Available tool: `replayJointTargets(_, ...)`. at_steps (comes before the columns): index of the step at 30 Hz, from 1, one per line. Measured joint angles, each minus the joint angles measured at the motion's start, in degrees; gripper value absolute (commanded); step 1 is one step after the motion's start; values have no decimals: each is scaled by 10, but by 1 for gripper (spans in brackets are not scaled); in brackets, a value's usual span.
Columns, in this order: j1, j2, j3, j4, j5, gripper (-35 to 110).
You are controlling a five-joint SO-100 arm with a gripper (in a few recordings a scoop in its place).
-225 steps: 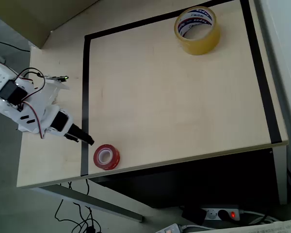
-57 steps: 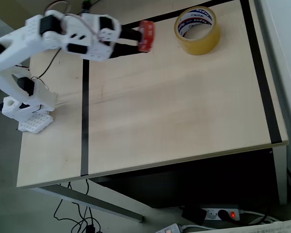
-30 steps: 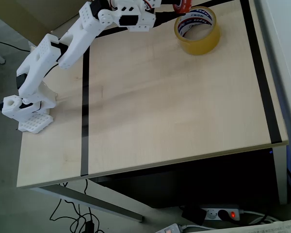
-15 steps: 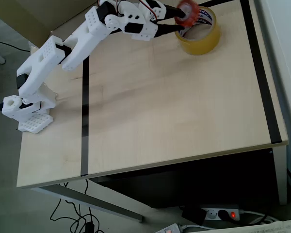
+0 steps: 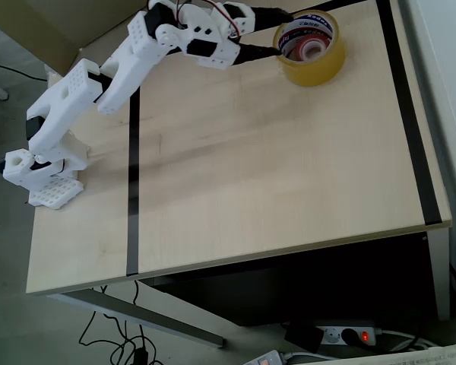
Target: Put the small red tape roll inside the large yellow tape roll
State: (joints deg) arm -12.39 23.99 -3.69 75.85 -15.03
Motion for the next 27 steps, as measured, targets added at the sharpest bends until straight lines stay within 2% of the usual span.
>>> replayJointTargets(5,27,26,7,125,0,0)
replayJointTargets(10,75,173,71,244,0,0)
replayJointTargets(16,86,441,312,265,25,0)
replayJointTargets(18,91,536,412,221,28,0)
replayJointTargets(20,93,642,540,131,30,0)
replayJointTargets(24,98,870,872,-66,42,2)
replayJointTargets(27,100,1013,1114,-160,62,2)
